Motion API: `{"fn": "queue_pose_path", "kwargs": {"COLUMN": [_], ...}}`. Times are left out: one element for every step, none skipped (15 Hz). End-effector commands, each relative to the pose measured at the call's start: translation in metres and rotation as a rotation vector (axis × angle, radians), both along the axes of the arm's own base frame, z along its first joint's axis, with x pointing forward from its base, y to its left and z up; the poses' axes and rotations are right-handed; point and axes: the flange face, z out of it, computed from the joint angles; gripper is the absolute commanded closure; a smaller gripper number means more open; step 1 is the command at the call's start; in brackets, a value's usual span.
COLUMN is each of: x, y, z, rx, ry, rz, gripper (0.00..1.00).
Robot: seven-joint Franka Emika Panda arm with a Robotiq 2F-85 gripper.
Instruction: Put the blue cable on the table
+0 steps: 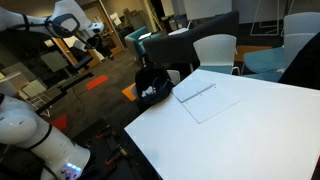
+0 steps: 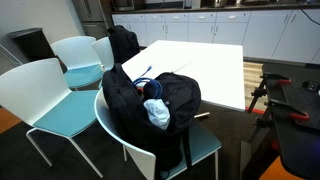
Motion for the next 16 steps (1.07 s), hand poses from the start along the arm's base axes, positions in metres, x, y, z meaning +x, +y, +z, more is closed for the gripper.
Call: {"fn": "queue_pose_path", "kwargs": {"x": [0.000,0.000,0.000,0.000,0.000,0.000,0.000,0.006,0.009,0.015,0.021,0.032,0.040,0.051,0.062,0.074], "y": [0.000,0.000,0.000,0.000,0.000,0.000,0.000,-0.002,-0.004,-0.008,-0.014,-0.026,-0.033,-0.045,-0.057,-0.069], "z": [0.001,0.001,0.001,0.001,0.001,0.001,0.001,-0.002,-0.004,-0.008,-0.013,-0.023,-0.029,-0.039,-0.050,-0.061], "rx": [0.000,0.000,0.000,0.000,0.000,0.000,0.000,-0.006,-0.006,-0.011,-0.025,-0.048,-0.066,-0.093,-0.118,-0.139], "ry": [0.001,0.001,0.001,0.001,0.001,0.001,0.001,-0.010,-0.013,-0.018,-0.016,-0.017,-0.016,-0.023,-0.022,-0.022], "rz": [0.000,0.000,0.000,0.000,0.000,0.000,0.000,-0.009,-0.014,-0.013,-0.011,-0.006,-0.002,-0.010,-0.007,-0.007], "gripper": [0.00,0.00,0.00,0.00,0.00,0.00,0.00,0.00,0.00,0.00,0.00,0.00,0.00,0.00,0.00,0.00]}}
